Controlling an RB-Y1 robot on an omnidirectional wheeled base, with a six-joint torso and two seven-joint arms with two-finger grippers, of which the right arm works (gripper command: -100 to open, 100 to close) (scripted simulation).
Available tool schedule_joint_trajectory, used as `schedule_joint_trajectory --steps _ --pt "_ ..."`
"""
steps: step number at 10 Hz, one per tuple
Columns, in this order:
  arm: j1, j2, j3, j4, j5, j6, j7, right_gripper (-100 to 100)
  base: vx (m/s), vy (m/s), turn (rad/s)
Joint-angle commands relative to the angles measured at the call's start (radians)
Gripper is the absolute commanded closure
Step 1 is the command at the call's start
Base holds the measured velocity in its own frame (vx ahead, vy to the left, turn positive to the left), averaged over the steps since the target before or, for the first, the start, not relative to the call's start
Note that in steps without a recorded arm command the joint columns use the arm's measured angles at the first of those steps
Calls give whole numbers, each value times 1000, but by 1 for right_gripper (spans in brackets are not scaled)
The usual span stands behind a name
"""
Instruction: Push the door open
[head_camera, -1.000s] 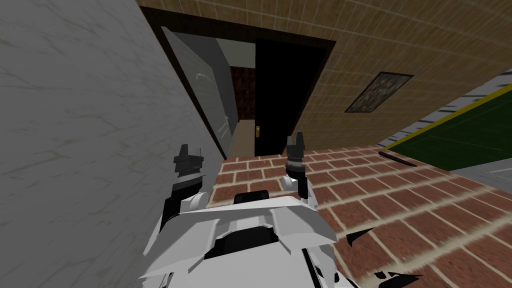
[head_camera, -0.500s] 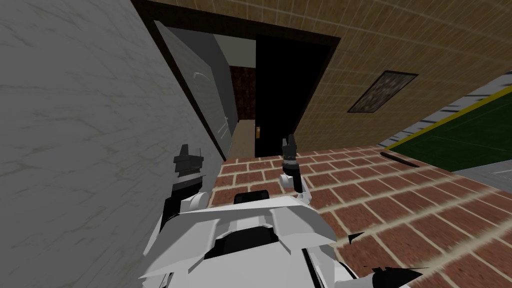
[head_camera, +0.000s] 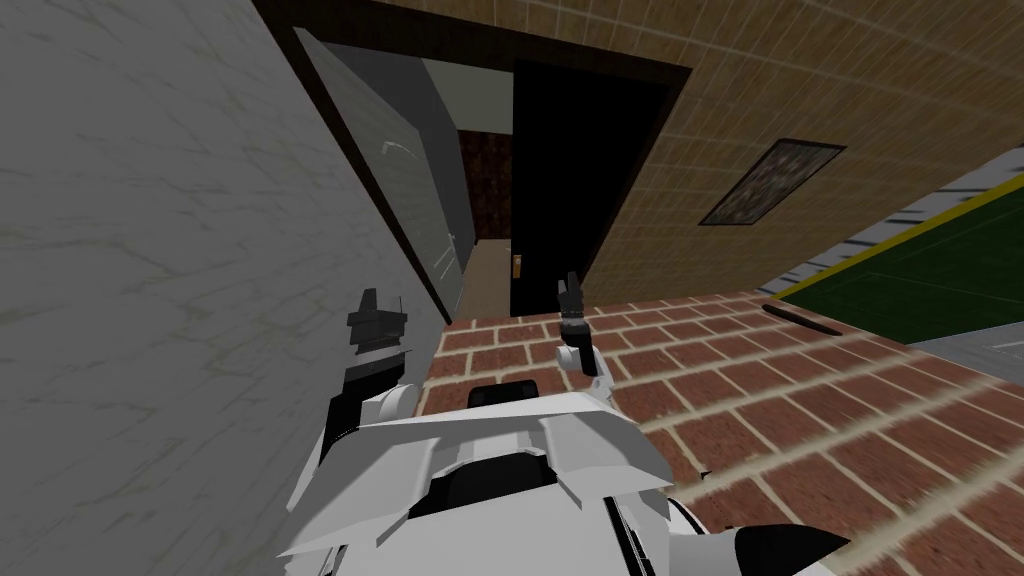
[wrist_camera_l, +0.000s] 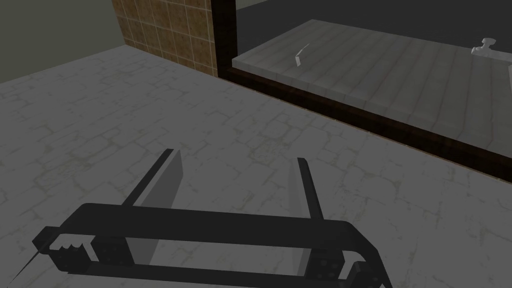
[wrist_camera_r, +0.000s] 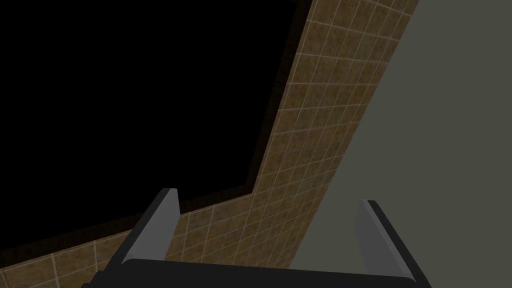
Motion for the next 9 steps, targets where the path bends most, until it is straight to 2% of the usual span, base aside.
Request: schedule_joint_trajectory --steps 1,2,3,6,7,8,9 --pt "-32 -7 -3 50 10 5 -19 -100 97 14 -17" --pt "-52 -12 -5 80 16 7 -31 -100 104 23 -10" --pt "-52 -12 -5 94 16 7 -31 -100 61 28 -1" --pt "-114 -28 -13 194 33 14 -70 -100 75 23 -13" --pt "-114 -28 -13 206 33 14 -70 -100 62 18 -3" --pt "-136 -33 -16 242 39 16 -83 -100 53 20 -8" --pt "-136 -33 -16 245 39 16 -83 -100 41 15 -4"
